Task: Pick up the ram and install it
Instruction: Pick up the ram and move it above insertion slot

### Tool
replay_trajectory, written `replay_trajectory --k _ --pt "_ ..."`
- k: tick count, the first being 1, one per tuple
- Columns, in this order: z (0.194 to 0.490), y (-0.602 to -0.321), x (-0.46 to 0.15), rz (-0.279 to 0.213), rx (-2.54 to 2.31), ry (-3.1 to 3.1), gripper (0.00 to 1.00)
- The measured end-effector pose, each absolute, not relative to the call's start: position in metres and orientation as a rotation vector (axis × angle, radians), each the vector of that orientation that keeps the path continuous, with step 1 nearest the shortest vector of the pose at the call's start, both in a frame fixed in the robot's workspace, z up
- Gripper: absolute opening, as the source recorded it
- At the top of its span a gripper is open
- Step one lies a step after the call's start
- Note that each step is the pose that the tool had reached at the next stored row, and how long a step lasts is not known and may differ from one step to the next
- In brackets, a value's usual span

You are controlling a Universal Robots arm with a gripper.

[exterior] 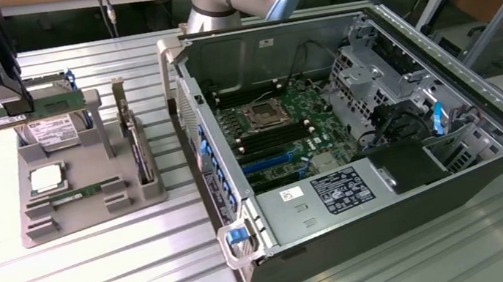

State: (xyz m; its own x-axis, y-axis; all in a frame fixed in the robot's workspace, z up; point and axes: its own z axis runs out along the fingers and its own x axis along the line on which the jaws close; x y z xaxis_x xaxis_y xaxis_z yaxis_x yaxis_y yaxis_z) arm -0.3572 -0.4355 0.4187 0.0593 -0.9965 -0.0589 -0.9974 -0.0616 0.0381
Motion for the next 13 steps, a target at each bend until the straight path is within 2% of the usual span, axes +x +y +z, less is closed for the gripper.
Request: replay_trajectory --k 13 --pt "0.419 -0.436 -0.328 0.108 -2.277 2.143 0.12"
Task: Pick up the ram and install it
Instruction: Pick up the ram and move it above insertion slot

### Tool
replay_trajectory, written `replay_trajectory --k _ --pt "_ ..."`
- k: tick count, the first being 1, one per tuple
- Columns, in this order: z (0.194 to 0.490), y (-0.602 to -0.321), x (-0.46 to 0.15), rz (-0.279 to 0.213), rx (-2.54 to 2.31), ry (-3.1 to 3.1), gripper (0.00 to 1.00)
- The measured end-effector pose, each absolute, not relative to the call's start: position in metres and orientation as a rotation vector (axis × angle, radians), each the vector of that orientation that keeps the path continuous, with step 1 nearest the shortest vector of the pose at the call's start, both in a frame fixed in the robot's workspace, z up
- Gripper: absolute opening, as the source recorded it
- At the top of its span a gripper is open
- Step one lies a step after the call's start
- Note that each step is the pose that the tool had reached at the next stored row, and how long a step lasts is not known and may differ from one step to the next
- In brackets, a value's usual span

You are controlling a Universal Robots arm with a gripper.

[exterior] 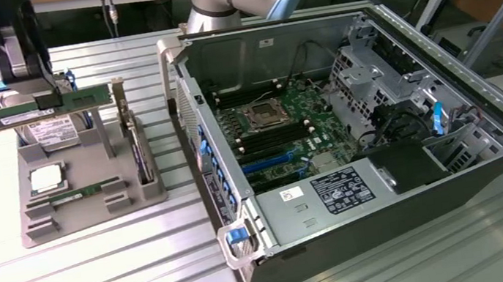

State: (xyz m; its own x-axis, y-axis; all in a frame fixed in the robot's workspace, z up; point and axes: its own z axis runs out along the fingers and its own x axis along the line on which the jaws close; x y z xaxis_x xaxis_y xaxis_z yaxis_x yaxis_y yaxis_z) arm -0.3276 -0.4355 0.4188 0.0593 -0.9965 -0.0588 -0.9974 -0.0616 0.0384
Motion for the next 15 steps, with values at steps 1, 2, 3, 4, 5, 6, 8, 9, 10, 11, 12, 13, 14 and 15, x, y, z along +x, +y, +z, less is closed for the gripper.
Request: replay_trajectory --k 1,2,3,4,5,6,8,9,10,11,12,13,14,15 --pt "0.419 -0.436 -0.325 0.108 -2.277 2.143 0.12" --pt "0.419 -0.436 -0.321 0.108 -2.277 2.144 0.12" --pt "0.419 -0.436 -0.319 0.108 -2.277 2.143 0.12" --pt "0.419 -0.436 -0.317 0.108 -2.277 2.143 0.12" --pt "0.419 -0.436 -0.315 0.108 -2.277 2.143 0.12" --pt "0.419 -0.436 -0.313 0.108 -2.277 2.143 0.12" --pt "0.419 -0.436 -0.308 0.108 -2.277 2.143 0.12" --pt "0.419 -0.436 -0.305 0.108 -2.277 2.143 0.12" --pt "0.419 -0.436 -0.302 0.108 -2.277 2.143 0.12" --pt "0.419 -0.436 -0.300 0.108 -2.277 2.143 0.12" --pt "0.419 -0.436 -0.298 0.108 -2.277 2.143 0.12" --pt "0.419 -0.436 -0.296 0.108 -2.277 2.143 0.12" --pt "0.419 -0.436 -0.293 0.108 -2.277 2.143 0.12" --pt "0.419 -0.436 -0.290 0.108 -2.277 2.143 0.12"
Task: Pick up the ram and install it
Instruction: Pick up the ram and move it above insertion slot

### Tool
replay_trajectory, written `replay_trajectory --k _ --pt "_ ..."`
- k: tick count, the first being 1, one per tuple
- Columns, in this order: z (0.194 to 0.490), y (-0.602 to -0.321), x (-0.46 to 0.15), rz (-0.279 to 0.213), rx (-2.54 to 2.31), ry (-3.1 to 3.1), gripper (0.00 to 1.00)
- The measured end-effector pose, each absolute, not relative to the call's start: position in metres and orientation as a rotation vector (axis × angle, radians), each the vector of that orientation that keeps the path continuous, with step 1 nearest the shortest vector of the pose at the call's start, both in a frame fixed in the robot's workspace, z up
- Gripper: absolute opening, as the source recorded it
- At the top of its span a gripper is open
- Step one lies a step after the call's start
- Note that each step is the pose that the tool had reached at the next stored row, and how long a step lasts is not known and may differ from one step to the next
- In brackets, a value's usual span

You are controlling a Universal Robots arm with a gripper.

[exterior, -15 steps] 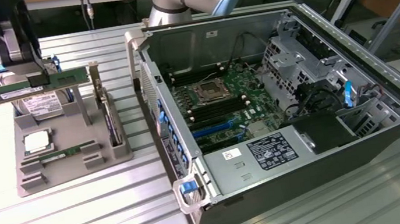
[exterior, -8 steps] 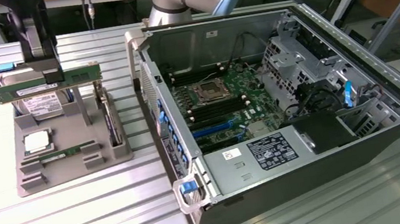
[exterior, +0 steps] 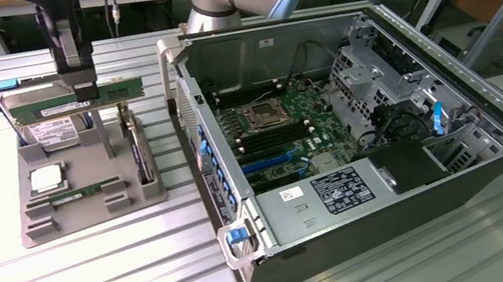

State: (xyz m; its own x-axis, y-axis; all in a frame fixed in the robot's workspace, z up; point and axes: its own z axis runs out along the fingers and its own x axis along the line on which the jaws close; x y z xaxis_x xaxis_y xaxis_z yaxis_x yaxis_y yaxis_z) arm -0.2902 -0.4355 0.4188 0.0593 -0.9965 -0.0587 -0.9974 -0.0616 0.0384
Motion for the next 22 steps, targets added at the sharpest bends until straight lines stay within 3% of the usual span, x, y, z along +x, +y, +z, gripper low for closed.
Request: replay_trajectory --k 22 --pt "0.419 -0.436 -0.241 0.108 -2.277 2.143 0.12"
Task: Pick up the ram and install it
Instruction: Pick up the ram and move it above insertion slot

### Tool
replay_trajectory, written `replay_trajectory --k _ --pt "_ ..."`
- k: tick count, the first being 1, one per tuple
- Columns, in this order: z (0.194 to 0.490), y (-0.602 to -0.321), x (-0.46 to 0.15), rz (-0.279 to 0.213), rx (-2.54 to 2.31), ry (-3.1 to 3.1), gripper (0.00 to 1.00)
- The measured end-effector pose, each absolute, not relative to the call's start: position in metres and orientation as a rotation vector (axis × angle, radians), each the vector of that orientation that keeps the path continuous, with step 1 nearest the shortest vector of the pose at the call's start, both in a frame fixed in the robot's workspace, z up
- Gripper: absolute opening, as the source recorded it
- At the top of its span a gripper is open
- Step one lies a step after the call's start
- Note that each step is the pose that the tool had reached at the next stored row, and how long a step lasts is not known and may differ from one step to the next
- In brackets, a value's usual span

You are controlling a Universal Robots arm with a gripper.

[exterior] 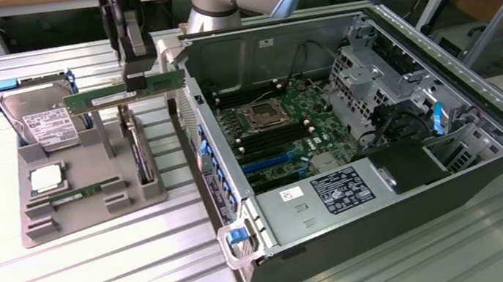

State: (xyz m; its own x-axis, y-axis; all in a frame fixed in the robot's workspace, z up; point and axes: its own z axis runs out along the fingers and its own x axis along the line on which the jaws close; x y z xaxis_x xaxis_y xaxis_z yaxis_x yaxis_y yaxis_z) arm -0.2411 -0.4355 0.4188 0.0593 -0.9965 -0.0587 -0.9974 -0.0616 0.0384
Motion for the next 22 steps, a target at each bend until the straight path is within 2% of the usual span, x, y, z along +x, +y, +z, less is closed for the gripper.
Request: replay_trajectory --k 22 --pt "0.419 -0.436 -0.202 0.108 -2.277 2.143 0.12"
